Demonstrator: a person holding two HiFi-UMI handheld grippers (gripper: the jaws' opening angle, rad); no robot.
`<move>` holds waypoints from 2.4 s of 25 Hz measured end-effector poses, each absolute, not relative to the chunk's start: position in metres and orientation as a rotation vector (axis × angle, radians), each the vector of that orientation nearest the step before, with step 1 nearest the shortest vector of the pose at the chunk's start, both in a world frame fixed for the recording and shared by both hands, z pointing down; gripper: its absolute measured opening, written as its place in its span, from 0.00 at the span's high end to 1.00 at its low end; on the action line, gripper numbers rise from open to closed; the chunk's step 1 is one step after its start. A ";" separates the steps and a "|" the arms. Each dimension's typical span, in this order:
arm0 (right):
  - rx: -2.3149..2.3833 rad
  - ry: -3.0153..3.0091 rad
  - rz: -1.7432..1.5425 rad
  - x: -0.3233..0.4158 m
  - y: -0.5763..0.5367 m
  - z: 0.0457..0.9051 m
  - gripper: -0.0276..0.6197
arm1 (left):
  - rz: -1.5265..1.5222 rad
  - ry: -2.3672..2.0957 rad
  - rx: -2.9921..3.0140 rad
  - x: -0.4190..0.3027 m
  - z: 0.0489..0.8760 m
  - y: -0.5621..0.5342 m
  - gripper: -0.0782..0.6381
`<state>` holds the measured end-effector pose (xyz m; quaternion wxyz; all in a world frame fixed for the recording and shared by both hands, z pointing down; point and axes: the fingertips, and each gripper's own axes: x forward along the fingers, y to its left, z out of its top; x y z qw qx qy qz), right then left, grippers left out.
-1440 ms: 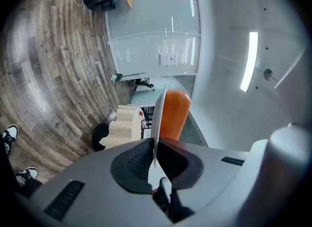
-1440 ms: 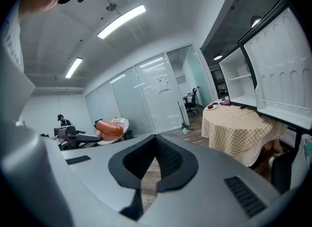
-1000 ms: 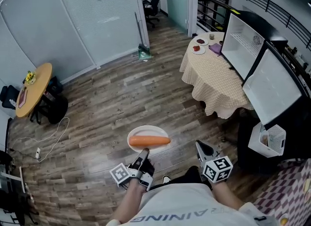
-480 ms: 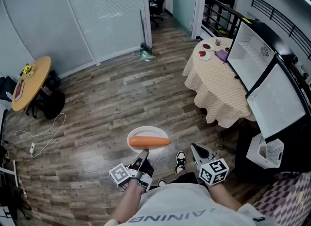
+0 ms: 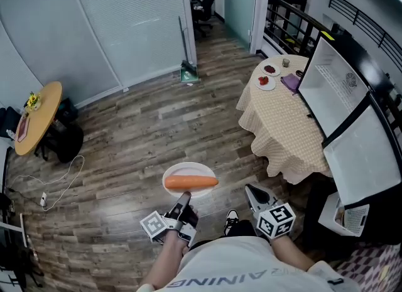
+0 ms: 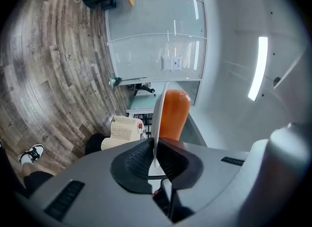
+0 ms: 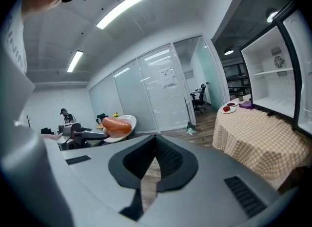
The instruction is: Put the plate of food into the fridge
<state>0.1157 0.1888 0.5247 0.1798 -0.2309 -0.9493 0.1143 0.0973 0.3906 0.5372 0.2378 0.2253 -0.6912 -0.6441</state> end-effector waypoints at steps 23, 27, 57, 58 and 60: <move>-0.525 -2.719 0.400 -0.060 0.031 0.536 0.93 | -1.676 -1.859 0.665 -0.097 0.531 0.237 0.85; -0.414 -2.745 0.416 -0.087 0.003 0.541 0.93 | -1.639 -1.801 0.725 -0.141 0.538 0.206 0.85; 0.656 -2.728 0.521 -0.170 -0.128 0.535 0.93 | -1.141 -1.253 1.212 -0.346 0.549 -0.018 0.85; 0.694 -2.722 0.530 -0.161 -0.132 0.535 0.93 | -1.120 -1.235 1.225 -0.342 0.550 -0.029 0.85; 0.766 -2.719 0.546 -0.143 -0.141 0.535 0.93 | -1.080 -1.200 1.257 -0.332 0.550 -0.053 0.85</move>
